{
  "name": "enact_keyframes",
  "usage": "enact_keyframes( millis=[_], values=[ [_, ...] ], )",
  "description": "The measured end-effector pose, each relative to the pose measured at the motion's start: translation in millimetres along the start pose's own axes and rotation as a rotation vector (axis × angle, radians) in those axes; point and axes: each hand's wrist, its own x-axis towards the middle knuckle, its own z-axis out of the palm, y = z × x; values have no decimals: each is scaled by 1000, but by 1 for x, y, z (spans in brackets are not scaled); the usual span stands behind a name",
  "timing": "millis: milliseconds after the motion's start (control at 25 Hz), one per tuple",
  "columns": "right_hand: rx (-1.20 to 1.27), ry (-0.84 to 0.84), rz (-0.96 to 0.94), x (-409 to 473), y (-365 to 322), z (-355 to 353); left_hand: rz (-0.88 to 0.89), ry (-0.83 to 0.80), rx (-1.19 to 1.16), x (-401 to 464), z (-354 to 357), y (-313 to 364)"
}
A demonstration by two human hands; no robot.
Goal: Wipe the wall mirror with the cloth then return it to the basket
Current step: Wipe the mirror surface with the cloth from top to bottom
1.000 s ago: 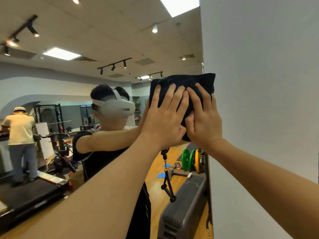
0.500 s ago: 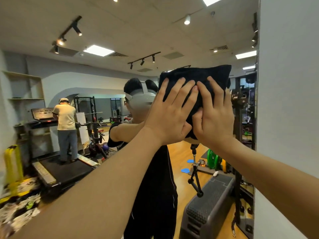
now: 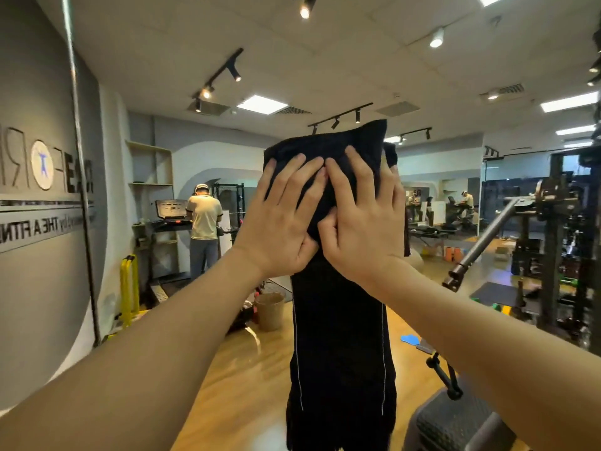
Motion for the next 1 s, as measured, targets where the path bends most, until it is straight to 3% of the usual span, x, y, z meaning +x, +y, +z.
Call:
enact_keyframes(
  millis=[520,1000],
  values=[
    [35,-45,-44,33,-177,74,-54,-1,41,-109,-43,-158],
    [35,-75,-61,34,-260,111,-96,17,-21,-171,-52,-229]
  ],
)
